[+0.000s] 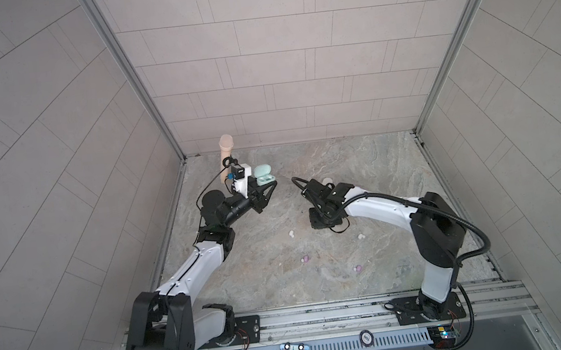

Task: Insert wireless bluetooth earbuds into charging case
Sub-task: Pick up the wireless bluetooth earbud from the center of the table, then insert the wireless bluetooth earbud into the charging case.

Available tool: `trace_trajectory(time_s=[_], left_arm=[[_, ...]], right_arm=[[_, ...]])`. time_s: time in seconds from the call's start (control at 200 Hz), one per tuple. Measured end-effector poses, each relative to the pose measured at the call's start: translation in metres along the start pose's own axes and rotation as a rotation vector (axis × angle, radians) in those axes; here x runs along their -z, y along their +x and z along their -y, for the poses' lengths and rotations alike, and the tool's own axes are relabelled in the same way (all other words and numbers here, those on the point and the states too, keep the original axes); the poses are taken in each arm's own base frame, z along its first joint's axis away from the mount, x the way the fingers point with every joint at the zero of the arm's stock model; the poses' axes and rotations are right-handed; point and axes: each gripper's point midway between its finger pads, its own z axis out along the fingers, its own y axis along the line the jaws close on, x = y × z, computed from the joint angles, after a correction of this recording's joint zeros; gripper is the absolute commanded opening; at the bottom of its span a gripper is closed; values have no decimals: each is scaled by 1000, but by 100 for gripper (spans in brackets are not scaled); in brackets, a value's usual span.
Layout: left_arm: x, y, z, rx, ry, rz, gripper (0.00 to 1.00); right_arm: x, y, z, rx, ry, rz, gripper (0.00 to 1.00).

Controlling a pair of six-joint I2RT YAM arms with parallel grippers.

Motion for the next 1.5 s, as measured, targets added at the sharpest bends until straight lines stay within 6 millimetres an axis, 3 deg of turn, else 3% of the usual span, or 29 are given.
trace_trajectory(time_s=[0.441,0.666,0.791,1.021,1.307,1.497], left_arm=[[-40,30,55,2,167,-33,3],[-59,31,77,-19,244,-14,3],[-71,33,99,-36,308,0,3],[-79,38,134,-66,400,6,3],[-83,16,144,-117,425,71,3],[-85,17,149,-122,438,70,3]], right_arm=[[143,-24,-7,-59,-334,248,8],[198,-34,-12,-98,-484,363,11],[223,-40,-19,-101,-567,429,12],[242,-46,-33,-113,-664,452,12],[245,-48,-46,-128,-730,428,12],[247,-50,-50,-134,-755,430,12]])
